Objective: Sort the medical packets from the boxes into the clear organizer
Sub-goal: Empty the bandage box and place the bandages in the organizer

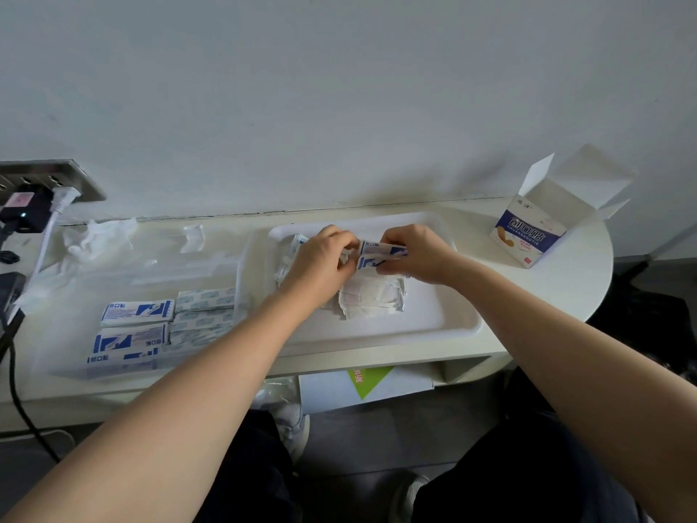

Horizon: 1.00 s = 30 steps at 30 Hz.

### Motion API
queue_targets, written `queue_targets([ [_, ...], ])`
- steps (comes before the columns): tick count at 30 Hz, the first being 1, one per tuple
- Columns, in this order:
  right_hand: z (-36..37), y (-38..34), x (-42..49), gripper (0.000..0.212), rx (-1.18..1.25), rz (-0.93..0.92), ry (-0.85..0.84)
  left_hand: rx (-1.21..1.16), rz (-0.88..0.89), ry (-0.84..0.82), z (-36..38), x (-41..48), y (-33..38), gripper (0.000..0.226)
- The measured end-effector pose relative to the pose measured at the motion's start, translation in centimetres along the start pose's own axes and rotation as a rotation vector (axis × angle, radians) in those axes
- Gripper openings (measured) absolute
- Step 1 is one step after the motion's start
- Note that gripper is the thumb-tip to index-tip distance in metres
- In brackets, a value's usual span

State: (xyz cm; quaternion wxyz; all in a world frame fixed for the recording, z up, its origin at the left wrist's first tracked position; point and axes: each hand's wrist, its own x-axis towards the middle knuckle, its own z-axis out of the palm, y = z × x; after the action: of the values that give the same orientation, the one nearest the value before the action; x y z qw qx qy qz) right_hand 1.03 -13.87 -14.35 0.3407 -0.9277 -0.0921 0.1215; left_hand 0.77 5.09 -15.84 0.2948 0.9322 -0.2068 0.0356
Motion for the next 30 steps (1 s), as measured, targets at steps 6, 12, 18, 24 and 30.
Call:
queue_targets([
  [6,-0.4,0.3,-0.6,0.016,0.096,-0.028,0.016,-0.196,-0.149,-0.122,0.1,-0.2,0.6,0.016],
  [12,-1.7,1.8,-0.9,0.015,0.405,0.029,0.099,-0.218,-0.149,0.018,0.1,-0.3,0.3,0.012],
  [18,-2.6,1.4,-1.1,0.021,0.552,0.116,-0.208,-0.097,0.21,0.207,-0.2,-0.3,0.8,0.008],
  [24,-2.0,1.1,-1.4,0.023,0.705,0.128,-0.268,-0.131,0.306,0.305,-0.4,-0.5,1.0,0.016],
  [30,-2.1,1.0,-1.7,0.013,0.712,0.064,-0.151,-0.305,0.148,0.217,0.0,-0.2,1.2,0.033],
])
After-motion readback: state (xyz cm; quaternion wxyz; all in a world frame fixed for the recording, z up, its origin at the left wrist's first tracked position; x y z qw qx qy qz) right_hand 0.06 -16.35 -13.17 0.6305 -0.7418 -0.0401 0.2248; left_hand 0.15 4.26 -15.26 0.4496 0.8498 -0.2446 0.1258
